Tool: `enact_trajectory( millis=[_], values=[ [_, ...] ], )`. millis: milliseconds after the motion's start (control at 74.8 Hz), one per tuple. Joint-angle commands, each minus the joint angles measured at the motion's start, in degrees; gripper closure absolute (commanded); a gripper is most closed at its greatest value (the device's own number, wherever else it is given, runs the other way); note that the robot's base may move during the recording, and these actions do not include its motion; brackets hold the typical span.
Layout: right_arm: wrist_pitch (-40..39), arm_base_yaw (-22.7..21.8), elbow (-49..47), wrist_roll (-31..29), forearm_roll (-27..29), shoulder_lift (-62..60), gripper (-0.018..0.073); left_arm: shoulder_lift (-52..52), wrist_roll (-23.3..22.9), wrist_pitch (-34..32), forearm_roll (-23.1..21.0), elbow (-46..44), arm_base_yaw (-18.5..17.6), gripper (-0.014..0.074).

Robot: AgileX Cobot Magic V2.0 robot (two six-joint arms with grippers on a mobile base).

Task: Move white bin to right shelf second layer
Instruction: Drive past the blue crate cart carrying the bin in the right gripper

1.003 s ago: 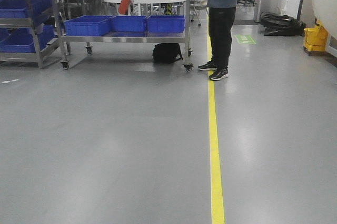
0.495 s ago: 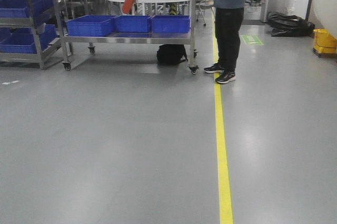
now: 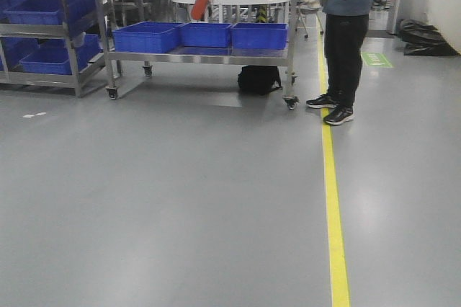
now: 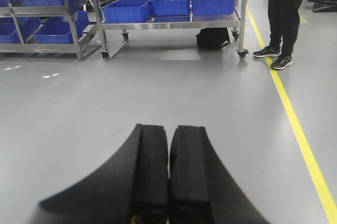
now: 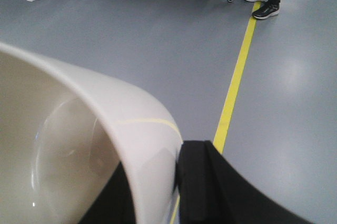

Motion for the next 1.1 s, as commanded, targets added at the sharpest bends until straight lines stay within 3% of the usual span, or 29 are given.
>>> enact_trajectory(
  millis=[0, 1083],
  values=[
    [-5.71, -0.30, -1.76, -0.23, 0.26, 0.03, 0.0503, -0.80, -0.30, -5.00, 0.00, 2.11, -0.25, 0.0512],
    [-5.71, -0.30, -1.76, -0.23, 0.26, 0.03, 0.0503, -0.80, -0.30, -5.00, 0.00, 2.11, -0.25, 0.0512]
  ],
)
